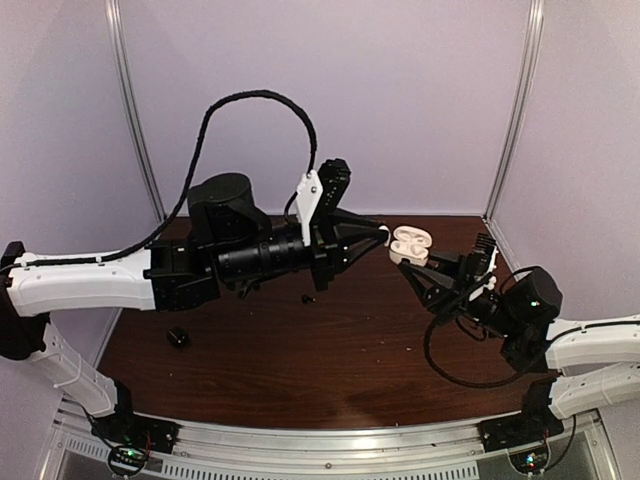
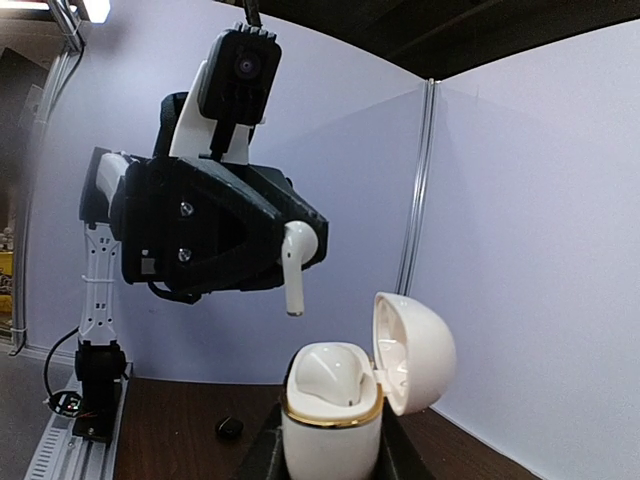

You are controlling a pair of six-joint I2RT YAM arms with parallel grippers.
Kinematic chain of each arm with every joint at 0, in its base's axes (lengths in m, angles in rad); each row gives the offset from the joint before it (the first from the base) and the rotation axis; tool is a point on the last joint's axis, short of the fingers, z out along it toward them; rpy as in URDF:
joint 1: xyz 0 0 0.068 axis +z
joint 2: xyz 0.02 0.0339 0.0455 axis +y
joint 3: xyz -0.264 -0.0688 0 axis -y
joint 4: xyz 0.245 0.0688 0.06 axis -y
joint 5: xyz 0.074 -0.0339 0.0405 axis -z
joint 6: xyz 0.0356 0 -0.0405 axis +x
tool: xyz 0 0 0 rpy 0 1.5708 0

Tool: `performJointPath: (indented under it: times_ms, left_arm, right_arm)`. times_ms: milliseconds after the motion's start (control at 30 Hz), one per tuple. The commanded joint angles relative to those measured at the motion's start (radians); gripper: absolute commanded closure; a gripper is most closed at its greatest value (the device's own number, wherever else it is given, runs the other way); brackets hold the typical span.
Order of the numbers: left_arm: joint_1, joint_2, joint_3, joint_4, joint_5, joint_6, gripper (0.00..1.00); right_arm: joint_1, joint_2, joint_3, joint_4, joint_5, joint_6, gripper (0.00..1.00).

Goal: Insert the wireless bluetooth earbuds into the charging case
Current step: Place the left earbud in the left side groove of the charging case.

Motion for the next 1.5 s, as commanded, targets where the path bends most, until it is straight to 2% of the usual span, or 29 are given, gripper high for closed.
performJointPath:
  times_ms: [0, 1133, 1467]
  left_arm:
    - [-0.002, 0.022, 0.037, 0.082, 0.016, -0.004, 0.95]
    - [-0.002, 0.090, 0.060, 0.027, -0.065, -0.008, 0.95]
    - [-0.003, 0.110, 0.088, -0.036, -0.092, -0.011, 0.90]
  right_arm:
    - [0.014, 0.004, 0.026, 0.046, 0.000, 0.022, 1.00]
    - [0.026, -0.001, 0.028, 0.059, 0.009, 0.027, 1.00]
    - [0.026, -0.005, 0.019, 0.081, 0.022, 0.031, 1.00]
